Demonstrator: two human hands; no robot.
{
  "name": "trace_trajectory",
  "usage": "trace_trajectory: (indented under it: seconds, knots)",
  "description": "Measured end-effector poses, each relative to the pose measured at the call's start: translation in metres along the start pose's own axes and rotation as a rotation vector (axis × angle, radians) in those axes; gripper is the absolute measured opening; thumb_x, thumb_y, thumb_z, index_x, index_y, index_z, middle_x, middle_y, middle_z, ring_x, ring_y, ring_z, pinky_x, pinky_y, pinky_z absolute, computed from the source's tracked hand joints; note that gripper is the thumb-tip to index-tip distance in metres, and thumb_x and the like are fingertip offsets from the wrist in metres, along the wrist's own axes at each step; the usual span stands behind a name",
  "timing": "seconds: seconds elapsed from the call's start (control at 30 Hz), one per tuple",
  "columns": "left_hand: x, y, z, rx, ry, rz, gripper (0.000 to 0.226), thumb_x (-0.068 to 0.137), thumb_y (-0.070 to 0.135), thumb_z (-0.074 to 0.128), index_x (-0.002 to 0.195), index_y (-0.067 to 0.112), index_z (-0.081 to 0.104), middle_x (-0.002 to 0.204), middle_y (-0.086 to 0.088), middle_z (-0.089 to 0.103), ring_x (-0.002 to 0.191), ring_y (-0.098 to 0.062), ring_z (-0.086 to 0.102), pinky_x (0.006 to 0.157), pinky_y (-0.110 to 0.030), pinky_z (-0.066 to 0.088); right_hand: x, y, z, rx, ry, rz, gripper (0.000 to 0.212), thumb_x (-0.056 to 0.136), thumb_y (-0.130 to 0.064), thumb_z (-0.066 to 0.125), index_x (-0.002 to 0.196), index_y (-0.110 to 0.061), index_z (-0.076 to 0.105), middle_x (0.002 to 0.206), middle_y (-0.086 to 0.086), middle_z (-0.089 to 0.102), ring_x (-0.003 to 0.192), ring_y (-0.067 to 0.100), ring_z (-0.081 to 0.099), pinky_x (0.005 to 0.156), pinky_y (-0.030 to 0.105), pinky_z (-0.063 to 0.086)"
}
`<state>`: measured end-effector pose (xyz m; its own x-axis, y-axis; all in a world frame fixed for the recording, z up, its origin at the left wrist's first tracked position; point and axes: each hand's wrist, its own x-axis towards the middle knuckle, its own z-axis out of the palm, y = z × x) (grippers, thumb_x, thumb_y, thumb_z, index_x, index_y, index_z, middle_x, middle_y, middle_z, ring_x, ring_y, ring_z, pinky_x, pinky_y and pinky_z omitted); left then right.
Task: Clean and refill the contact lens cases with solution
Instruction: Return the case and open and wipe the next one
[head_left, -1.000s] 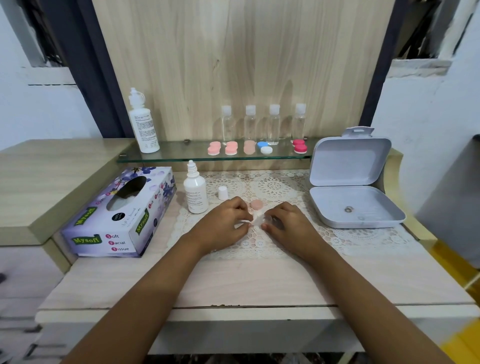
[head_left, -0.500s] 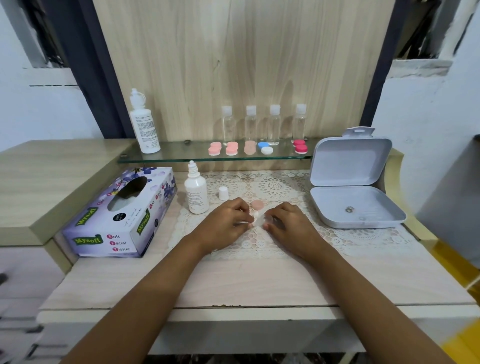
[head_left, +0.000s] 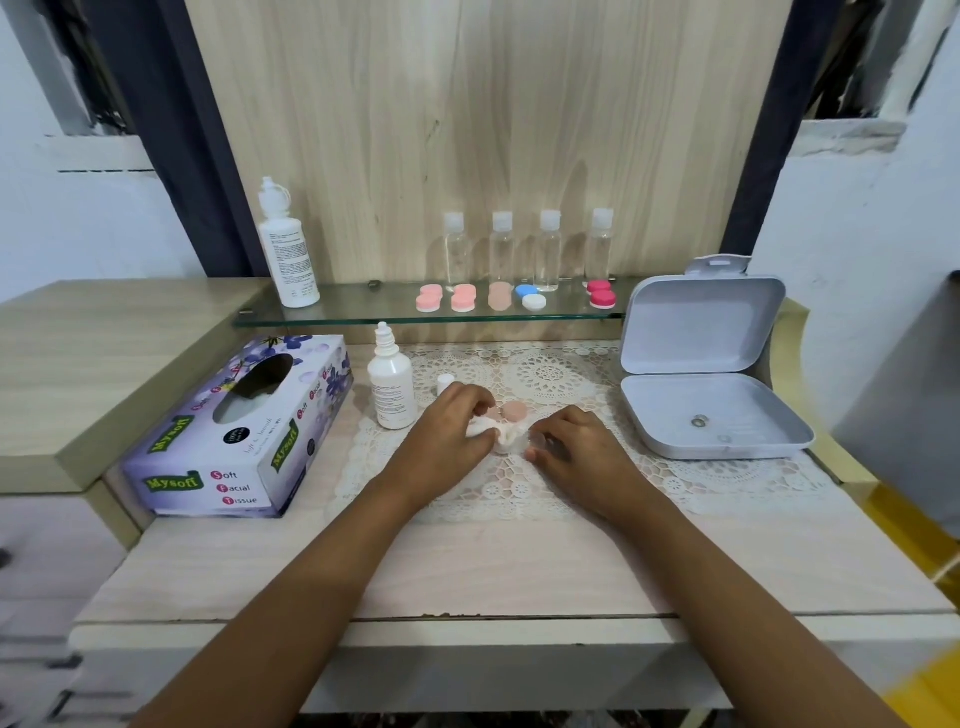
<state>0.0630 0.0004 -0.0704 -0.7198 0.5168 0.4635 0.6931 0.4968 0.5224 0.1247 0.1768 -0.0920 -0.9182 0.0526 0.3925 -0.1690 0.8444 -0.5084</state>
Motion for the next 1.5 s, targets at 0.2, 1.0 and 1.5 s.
trace_trajectory:
  seconds: [0.2,1.0,1.5]
  knots:
    - [0.000,0.004,0.002,0.035,0.037,-0.084,0.017,0.086,0.025,0.064,0.098,0.014,0.069,0.099,0.002,0.063,0.092,-0.016,0.058,0.081,-0.032,0.045,0.000,0.001,0.000,-0.012,-0.008,0.004,0.021,0.085,-0.029,0.065,0.102,-0.016,0.067,0.099,0.002,0.057,0.099,0.024,0.051,0.089,0.038,0.043]
    - [0.000,-0.013,0.001,0.179,-0.175,0.182,0.018,0.087,0.024,0.063,0.103,0.016,0.069,0.101,0.010,0.048,0.095,-0.009,0.035,0.087,-0.037,0.037,0.000,0.000,0.000,-0.017,-0.011,0.009,0.020,0.084,-0.029,0.065,0.100,-0.016,0.066,0.098,0.001,0.056,0.098,0.023,0.051,0.088,0.038,0.043]
    - [0.000,-0.003,-0.002,0.698,-0.093,0.427,0.032,0.085,0.033,0.040,0.083,0.022,0.070,0.087,0.007,0.059,0.077,-0.016,0.057,0.067,-0.034,0.042,0.002,0.004,-0.001,-0.022,-0.028,-0.015,0.018,0.085,-0.027,0.062,0.095,-0.013,0.066,0.096,0.000,0.055,0.096,0.027,0.052,0.085,0.039,0.043]
